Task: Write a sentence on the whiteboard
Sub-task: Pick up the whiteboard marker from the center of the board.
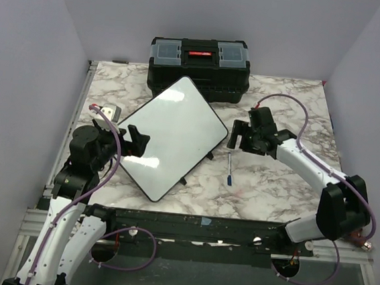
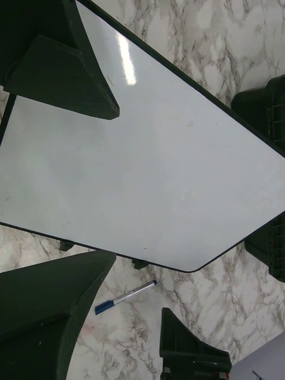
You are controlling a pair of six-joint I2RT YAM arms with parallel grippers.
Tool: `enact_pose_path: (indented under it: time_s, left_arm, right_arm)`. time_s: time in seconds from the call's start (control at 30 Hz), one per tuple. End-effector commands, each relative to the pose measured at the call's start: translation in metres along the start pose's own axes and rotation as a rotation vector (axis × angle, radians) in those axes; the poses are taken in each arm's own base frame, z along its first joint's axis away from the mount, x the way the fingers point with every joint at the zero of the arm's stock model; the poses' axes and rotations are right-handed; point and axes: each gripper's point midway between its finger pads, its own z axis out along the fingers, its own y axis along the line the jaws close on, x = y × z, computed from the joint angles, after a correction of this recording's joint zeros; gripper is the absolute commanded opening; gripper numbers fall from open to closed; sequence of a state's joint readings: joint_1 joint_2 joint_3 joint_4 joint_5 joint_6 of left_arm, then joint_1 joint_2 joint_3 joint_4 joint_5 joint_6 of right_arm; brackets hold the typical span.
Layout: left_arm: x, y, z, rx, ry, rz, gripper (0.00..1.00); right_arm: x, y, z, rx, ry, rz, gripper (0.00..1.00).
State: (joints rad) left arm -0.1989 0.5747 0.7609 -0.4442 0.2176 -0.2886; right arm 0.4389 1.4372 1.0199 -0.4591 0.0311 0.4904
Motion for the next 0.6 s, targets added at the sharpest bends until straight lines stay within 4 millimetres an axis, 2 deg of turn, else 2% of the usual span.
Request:
enact_pose_path:
  time_s: [0.0, 0.3, 0.57]
  left_arm:
    - [-0.003, -0.007, 0.000, 0.034, -0.006, 0.018, 0.94]
    - [-0.002, -0.008, 0.001, 0.040, 0.000, 0.020, 0.94]
    - [0.000, -0.008, 0.001, 0.039, 0.002, 0.022, 0.94]
  right_arm:
    - [0.022, -0.012, 0.010, 0.113, 0.077, -0.048, 0.90]
    - [0.043, 0.000, 0.036, 0.150, 0.146, -0.101, 0.74]
    - [0.053, -0.006, 0.057, 0.191, 0.182, -0.120, 0.60]
